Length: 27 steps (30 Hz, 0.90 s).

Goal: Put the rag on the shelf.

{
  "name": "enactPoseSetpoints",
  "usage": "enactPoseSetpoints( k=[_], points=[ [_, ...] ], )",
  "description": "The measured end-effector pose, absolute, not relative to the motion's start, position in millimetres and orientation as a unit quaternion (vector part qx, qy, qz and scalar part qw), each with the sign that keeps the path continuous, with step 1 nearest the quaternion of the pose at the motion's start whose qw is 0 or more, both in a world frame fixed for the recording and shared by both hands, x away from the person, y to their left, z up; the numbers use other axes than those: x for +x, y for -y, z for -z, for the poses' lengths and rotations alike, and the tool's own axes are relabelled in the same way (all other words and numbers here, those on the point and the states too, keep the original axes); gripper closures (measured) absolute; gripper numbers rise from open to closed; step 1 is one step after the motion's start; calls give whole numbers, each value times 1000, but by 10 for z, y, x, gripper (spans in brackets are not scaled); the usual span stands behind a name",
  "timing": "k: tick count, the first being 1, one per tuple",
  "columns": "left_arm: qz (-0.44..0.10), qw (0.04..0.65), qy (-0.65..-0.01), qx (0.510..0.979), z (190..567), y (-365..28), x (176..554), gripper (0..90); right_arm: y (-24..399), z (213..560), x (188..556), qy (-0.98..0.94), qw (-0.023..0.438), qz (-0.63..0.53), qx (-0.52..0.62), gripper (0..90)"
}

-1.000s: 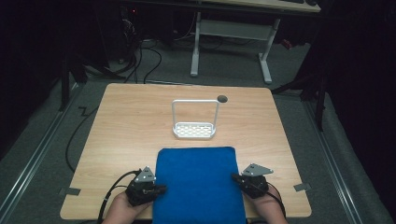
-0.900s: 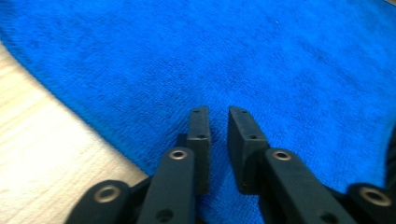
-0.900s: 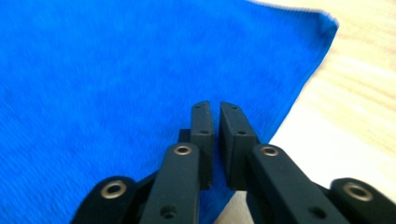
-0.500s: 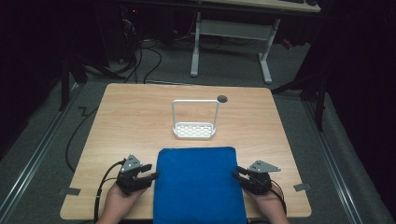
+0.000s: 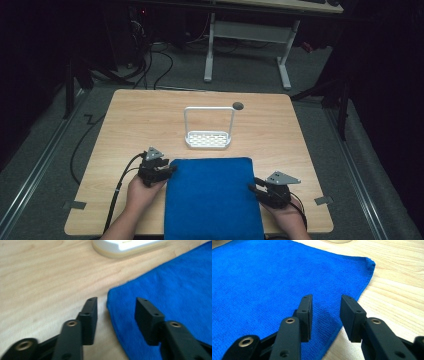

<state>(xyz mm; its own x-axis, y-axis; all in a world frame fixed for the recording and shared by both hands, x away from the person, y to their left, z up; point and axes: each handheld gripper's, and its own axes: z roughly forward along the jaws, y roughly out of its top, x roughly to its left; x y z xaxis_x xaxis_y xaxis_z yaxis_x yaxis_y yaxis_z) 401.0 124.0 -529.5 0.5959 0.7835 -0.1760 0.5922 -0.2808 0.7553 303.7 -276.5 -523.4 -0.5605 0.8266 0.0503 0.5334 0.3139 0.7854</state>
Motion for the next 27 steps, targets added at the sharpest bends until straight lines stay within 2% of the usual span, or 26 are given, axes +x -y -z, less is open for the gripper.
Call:
enactPoseSetpoints(
  k=[6, 8, 10, 15, 19, 23, 27],
  points=[
    [-92, 425, -447, 782, 5359, -1239, 4062, 744, 2762, 5254, 3053, -790, 181, -395, 433, 605],
    [-92, 425, -451, 780, 5362, -1242, 4068, 765, 2759, 5253, 3058, -789, 180, -395, 436, 603],
    [-94, 424, -453, 779, 5367, -1242, 4067, 839, 2746, 5251, 3097, -785, 184, -396, 439, 592],
    [-118, 412, -438, 790, 5361, -1193, 4018, 869, 2719, 5208, 3214, -776, 193, -399, 450, 558],
    [-127, 406, -433, 795, 5357, -1181, 4001, 869, 2744, 5130, 3477, -762, 216, -391, 469, 551],
    [-116, 412, -438, 791, 5360, -1200, 4010, 868, 2733, 5164, 3807, -759, 204, -366, 498, 563],
    [-108, 416, -440, 788, 5364, -1220, 4018, 862, 2721, 5269, 3940, -761, 192, -352, 510, 581]
  ],
)
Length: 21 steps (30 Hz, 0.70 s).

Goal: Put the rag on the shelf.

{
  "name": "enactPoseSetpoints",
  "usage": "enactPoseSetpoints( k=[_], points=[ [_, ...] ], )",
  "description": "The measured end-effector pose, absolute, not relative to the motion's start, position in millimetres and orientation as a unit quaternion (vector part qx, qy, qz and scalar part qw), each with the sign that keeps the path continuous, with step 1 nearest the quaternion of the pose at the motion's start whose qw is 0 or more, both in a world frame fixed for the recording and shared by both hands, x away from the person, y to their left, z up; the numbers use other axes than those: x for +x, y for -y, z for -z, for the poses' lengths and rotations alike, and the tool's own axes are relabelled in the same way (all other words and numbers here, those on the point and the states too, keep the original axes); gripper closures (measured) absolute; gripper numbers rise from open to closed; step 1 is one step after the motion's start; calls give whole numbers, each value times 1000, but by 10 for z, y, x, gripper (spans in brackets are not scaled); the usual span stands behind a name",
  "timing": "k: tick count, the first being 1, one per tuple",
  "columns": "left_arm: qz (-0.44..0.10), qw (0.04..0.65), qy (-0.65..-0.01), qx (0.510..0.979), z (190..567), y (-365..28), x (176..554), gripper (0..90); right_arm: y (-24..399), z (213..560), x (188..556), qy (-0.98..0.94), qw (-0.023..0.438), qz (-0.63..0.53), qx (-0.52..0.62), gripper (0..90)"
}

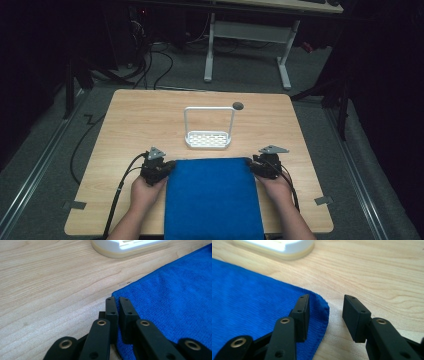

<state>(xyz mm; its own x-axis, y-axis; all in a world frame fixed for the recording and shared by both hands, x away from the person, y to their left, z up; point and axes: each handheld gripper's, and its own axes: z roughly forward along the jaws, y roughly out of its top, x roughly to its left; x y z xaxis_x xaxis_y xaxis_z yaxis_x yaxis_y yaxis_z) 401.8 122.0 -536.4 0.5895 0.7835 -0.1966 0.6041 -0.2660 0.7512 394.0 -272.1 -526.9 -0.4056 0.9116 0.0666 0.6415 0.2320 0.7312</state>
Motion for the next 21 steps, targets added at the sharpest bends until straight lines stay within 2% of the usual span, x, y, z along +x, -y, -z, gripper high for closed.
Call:
enactPoseSetpoints(
  k=[4, 7, 9, 10, 11, 12, 13, 21],
  points=[
    [-104, 417, -441, 788, 5363, -1229, 4022, 862, 2706, 5286, 3943, -766, 202, -343, 505, 591],
    [-103, 417, -441, 788, 5365, -1229, 4023, 863, 2690, 5295, 3940, -769, 204, -346, 497, 633],
    [-103, 417, -442, 788, 5364, -1229, 4020, 864, 2649, 5300, 3918, -777, 209, -344, 485, 723],
    [-103, 417, -442, 788, 5364, -1229, 4020, 865, 2649, 5300, 3918, -777, 209, -344, 485, 723],
    [-103, 417, -441, 788, 5364, -1229, 4020, 865, 2629, 5303, 3907, -779, 208, -346, 480, 791],
    [-104, 416, -441, 788, 5363, -1228, 4020, 865, 2629, 5303, 3907, -779, 208, -346, 480, 791],
    [-103, 417, -440, 789, 5364, -1228, 4020, 865, 2610, 5304, 3902, -783, 210, -344, 474, 867],
    [-115, 428, -432, 785, 5344, -1235, 3981, 874, 2608, 5262, 3824, -778, 223, -363, 461, 881]
  ],
)
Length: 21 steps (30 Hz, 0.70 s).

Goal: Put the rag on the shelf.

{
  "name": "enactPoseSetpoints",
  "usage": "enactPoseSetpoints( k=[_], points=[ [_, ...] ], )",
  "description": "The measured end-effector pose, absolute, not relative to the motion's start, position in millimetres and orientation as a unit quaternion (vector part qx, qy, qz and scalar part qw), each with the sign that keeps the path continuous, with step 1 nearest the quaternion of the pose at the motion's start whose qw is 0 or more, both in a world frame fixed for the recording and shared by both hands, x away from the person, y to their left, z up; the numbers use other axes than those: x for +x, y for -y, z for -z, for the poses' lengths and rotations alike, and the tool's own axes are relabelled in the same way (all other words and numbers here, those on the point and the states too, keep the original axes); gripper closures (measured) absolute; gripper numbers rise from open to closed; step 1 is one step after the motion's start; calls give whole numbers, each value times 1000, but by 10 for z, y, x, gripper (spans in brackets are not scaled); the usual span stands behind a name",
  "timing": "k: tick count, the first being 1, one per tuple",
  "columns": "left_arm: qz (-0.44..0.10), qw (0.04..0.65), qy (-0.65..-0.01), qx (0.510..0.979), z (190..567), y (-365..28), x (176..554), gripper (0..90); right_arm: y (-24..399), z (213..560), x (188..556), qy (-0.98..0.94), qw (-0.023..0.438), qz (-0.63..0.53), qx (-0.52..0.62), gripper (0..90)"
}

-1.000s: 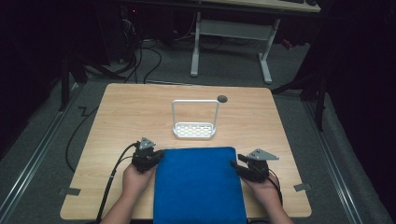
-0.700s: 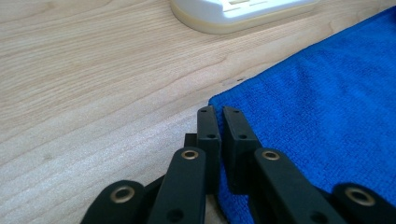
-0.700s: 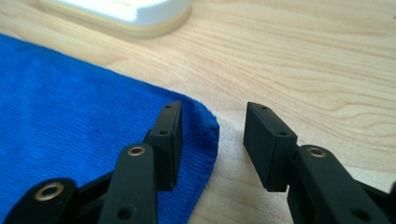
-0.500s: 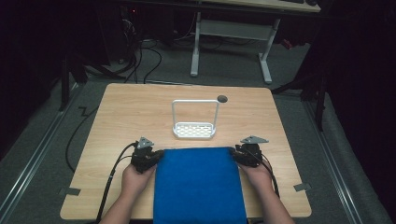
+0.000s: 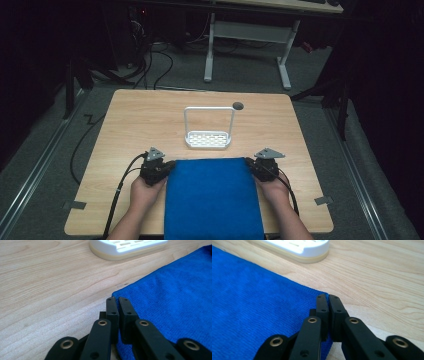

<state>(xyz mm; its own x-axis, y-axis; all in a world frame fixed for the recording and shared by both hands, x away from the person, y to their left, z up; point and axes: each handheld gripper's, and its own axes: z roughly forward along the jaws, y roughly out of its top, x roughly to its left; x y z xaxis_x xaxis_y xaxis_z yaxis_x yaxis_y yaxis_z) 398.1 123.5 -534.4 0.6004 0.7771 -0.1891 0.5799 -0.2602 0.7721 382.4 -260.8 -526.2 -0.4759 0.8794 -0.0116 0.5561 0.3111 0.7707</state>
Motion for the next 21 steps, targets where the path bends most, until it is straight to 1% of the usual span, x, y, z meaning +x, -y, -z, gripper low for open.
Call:
enactPoseSetpoints(
  k=[5, 7, 16, 21],
  points=[
    [-115, 446, -428, 778, 5315, -1272, 3955, 874, 2621, 5219, 3748, -770, 222, -382, 461, 881],
    [-115, 452, -429, 774, 5292, -1292, 3942, 874, 2616, 5194, 3698, -768, 229, -391, 453, 881],
    [-140, 477, -418, 760, 5139, -1320, 3812, 875, 2603, 5090, 3574, -754, 235, -421, 446, 882],
    [-155, 495, -411, 750, 5044, -1316, 3743, 875, 2602, 4992, 3488, -738, 248, -447, 441, 882]
  ],
)
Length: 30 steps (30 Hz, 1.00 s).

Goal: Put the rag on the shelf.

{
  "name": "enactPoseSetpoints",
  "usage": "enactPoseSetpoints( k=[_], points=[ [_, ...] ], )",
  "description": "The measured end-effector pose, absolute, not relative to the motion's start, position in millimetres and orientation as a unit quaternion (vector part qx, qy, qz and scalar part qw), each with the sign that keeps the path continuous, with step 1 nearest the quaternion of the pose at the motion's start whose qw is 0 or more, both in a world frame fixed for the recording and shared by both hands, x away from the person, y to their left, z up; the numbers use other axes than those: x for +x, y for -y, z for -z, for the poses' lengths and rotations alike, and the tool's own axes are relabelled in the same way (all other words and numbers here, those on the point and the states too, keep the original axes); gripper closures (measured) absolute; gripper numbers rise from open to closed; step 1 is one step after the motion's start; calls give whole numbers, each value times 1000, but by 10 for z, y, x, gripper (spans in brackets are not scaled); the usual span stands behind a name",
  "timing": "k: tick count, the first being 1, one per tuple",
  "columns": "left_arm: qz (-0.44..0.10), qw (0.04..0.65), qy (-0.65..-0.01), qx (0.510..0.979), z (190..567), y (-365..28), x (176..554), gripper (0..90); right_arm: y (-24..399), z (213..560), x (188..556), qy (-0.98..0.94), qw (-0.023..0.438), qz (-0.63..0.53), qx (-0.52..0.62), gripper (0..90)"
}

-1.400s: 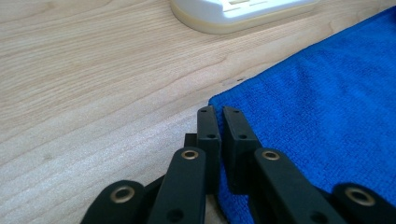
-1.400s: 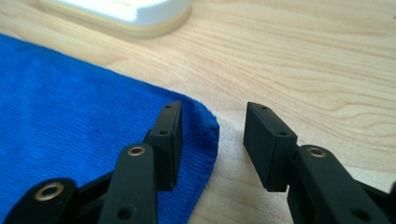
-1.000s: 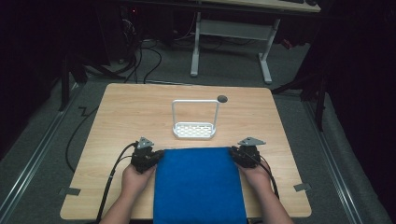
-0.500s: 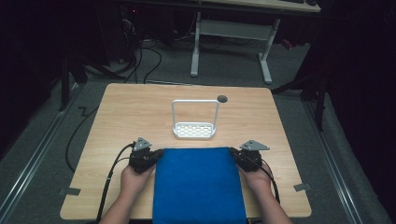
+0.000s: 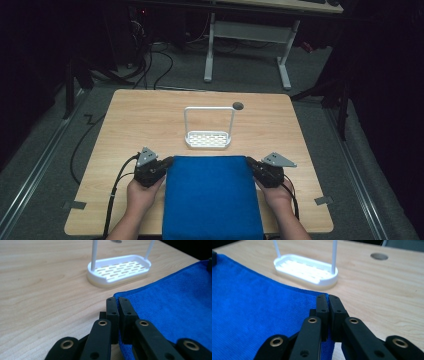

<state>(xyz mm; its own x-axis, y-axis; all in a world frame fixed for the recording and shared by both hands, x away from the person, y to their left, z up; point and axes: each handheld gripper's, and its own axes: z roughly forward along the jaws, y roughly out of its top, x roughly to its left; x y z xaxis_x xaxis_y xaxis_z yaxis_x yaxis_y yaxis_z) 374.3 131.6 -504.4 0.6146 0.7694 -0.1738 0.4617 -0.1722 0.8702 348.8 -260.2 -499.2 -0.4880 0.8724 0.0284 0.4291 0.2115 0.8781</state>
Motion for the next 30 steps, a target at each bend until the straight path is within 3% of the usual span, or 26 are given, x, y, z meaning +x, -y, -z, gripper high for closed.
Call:
enactPoseSetpoints(
  k=[17, 30],
  points=[
    [-198, 554, -374, 717, 4620, -1310, 3497, 878, 2522, 4589, 3278, -692, 313, -509, 405, 883],
    [-235, 591, -365, 680, 4242, -1430, 3562, 883, 2454, 4194, 3312, -661, 344, -550, 377, 886]
  ],
)
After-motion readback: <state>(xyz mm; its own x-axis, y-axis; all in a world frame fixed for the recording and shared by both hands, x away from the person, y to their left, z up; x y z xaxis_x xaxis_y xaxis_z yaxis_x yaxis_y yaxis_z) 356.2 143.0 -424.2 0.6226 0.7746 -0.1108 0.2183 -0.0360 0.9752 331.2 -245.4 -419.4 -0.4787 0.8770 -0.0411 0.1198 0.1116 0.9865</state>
